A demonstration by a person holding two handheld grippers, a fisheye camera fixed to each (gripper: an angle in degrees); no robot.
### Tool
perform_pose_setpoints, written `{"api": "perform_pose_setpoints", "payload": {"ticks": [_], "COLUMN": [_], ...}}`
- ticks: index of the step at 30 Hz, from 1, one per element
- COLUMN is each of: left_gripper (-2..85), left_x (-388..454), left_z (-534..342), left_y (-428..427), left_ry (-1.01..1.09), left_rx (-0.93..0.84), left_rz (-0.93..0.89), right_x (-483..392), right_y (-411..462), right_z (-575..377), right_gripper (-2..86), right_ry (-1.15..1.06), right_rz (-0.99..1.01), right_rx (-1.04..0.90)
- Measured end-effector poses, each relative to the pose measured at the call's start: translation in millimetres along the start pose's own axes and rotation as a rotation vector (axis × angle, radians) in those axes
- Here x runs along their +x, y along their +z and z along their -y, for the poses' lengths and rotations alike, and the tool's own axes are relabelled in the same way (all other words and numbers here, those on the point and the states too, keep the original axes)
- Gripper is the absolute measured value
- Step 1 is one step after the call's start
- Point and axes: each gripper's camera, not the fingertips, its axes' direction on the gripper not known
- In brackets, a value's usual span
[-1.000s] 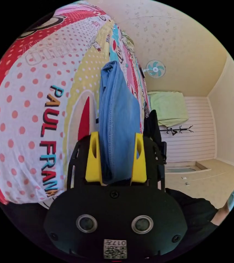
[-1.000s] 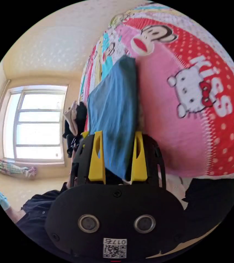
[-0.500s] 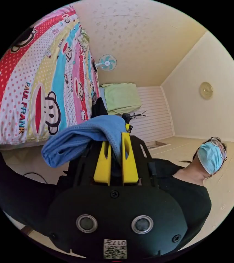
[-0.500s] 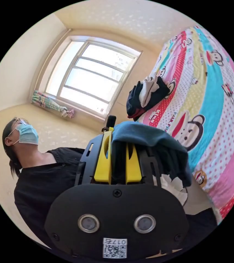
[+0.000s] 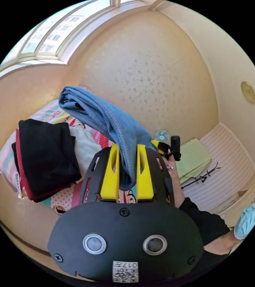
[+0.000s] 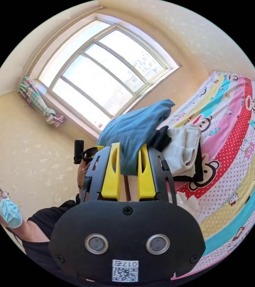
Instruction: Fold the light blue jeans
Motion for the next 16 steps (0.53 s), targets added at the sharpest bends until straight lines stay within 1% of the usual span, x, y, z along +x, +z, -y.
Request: {"api": "perform_pose_setpoints", "payload": {"ticks": [1, 2, 3, 4, 5, 6, 7, 9, 10, 12, 13, 14, 15, 16], "left_gripper": [14.8, 14.7, 14.6, 10.5, 8.4, 6.6, 5.6, 5.3, 5.1, 5.0, 5.0, 5.0, 5.0, 5.0], "left_x": [-34, -52, -83, -108, -119, -139, -155, -166, -164, -149, -131, -119, -93, -64], "left_z": [-10, -20, -49, -88, -108, -149, -186, -232, -252, -266, -265, -263, -255, -246], "left_y": [14, 22, 35, 49, 56, 71, 86, 103, 112, 127, 143, 152, 174, 199], "left_ry": [-0.107, -0.156, -0.231, -0.275, -0.296, -0.343, -0.401, -0.479, -0.499, -0.484, -0.437, -0.400, -0.309, -0.203], "left_rx": [-0.036, -0.055, -0.081, -0.094, -0.106, -0.144, -0.194, -0.248, -0.263, -0.298, -0.344, -0.373, -0.436, -0.499], "left_rz": [0.050, 0.061, 0.051, 0.030, 0.022, 0.009, -0.004, -0.009, -0.010, 0.003, 0.013, 0.020, 0.041, 0.070], "right_x": [11, 33, 53, 63, 84, 107, 119, 152, 156, 152, 147, 137, 129, 125], "right_y": [8, 21, 32, 36, 44, 47, 47, 31, 24, -17, -27, -47, -65, -73], "right_z": [-5, -23, -52, -70, -111, -156, -181, -273, -293, -354, -364, -382, -395, -400], "right_gripper": [8.8, 9.0, 8.5, 8.3, 6.9, 5.4, 4.6, 2.4, 2.2, 1.4, 1.2, 1.0, 0.8, 0.8], "right_ry": [0.029, 0.082, 0.105, 0.114, 0.136, 0.181, 0.217, 0.374, 0.406, 0.496, 0.505, 0.519, 0.546, 0.562], "right_rz": [-0.027, -0.055, -0.042, -0.031, -0.028, -0.062, -0.092, -0.235, -0.263, -0.391, -0.439, -0.551, -0.661, -0.707], "right_rx": [-0.012, -0.044, -0.083, -0.108, -0.164, -0.227, -0.261, -0.356, -0.369, -0.385, -0.388, -0.393, -0.403, -0.408]}}
